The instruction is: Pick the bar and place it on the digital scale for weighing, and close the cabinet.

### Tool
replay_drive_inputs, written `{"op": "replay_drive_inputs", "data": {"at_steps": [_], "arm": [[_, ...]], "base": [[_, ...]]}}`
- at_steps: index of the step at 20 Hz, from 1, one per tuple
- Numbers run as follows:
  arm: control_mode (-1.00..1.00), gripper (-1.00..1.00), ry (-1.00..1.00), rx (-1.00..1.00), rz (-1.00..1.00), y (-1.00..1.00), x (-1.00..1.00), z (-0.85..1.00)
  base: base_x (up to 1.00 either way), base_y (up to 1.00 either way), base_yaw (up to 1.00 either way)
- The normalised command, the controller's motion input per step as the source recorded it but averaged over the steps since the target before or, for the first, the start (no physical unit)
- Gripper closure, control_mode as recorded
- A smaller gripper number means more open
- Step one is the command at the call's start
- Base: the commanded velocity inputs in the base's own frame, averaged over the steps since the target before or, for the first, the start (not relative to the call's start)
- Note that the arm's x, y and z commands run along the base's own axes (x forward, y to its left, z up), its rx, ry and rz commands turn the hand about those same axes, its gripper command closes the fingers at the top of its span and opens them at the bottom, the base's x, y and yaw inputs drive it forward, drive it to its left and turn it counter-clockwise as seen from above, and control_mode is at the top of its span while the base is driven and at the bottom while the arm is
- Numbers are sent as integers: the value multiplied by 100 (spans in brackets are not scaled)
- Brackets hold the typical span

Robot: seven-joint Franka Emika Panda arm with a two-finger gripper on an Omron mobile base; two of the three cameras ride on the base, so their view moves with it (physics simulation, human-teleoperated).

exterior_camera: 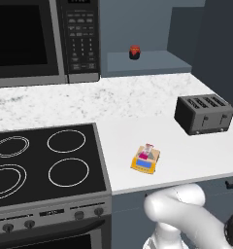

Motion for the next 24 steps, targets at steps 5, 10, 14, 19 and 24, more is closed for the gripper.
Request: {"op": "replay_drive_inputs", "data": {"at_steps": [5,10,14,19,24], "arm": [[-100,-100,3,0,15,-6,92,-22],[-100,-100,0,0,10,12,51,-10],[-100,-100,0,-1,4,45,30,0],[-100,-100,0,-7,4,79,20,0],[-100,-100,0,-11,0,99,20,0]], "base": [[0,0,0],[0,0,0],[0,0,0],[0,0,0],[0,0,0]]}}
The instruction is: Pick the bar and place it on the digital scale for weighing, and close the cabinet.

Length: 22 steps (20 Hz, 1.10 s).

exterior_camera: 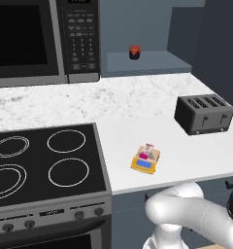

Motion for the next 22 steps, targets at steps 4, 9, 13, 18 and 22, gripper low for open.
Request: {"op": "replay_drive_inputs", "data": {"at_steps": [4,9,13,18,22], "arm": [[-100,-100,0,-13,0,100,16,0],[-100,-100,0,-13,0,100,16,5],[-100,-100,0,-12,0,100,34,4],[-100,-100,0,-13,-3,100,58,0],[-100,-100,0,-16,-20,100,92,1]], "base": [[0,0,0],[0,0,0],[0,0,0],[0,0,0],[0,0,0]]}}
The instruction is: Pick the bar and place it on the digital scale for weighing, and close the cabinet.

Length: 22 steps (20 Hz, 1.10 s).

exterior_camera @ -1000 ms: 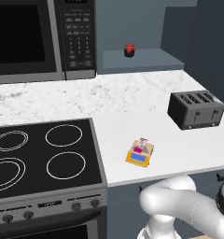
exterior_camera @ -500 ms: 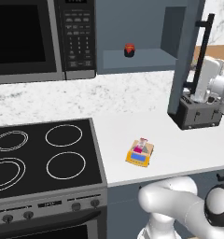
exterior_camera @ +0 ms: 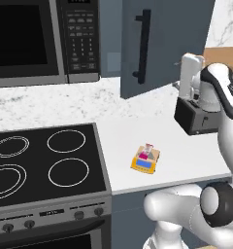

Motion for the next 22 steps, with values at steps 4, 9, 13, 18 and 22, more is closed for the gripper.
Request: {"op": "replay_drive_inputs", "data": {"at_steps": [4,9,13,18,22], "arm": [[-100,-100,0,-20,-37,100,100,5],[-100,-100,0,-23,-53,100,100,1],[-100,-100,5,-17,-57,84,100,7],[-100,-100,12,-6,-45,29,69,31],[-100,-100,6,4,-28,0,-65,69]], "base": [[0,0,0],[0,0,0],[0,0,0],[0,0,0],[0,0,0]]}}
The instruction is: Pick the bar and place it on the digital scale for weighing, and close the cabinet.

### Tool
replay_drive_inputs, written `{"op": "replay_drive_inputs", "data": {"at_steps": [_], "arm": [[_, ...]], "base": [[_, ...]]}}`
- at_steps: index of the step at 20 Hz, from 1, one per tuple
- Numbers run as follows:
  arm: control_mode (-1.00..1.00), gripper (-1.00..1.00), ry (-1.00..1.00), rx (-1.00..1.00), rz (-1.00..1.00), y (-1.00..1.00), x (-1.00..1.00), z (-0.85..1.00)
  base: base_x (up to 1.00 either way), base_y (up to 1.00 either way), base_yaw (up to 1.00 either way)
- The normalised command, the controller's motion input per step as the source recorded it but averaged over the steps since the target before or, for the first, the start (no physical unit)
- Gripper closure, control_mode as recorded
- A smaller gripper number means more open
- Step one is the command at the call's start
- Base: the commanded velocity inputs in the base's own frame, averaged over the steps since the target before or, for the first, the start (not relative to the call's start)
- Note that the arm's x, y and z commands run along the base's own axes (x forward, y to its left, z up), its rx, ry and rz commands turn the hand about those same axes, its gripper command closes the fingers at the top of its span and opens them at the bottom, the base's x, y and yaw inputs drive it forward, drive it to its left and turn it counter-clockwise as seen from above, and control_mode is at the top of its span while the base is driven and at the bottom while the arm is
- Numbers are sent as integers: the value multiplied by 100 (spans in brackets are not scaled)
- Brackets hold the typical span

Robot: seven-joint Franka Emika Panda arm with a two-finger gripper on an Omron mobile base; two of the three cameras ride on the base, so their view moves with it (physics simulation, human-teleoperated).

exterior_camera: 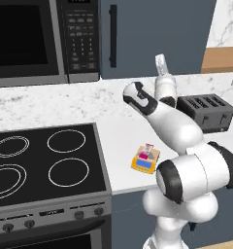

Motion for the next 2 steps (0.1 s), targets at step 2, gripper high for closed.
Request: {"op": "replay_drive_inputs", "data": {"at_steps": [2], "arm": [[-100,-100,0,7,-22,0,-100,79]], "base": [[0,0,0]]}}
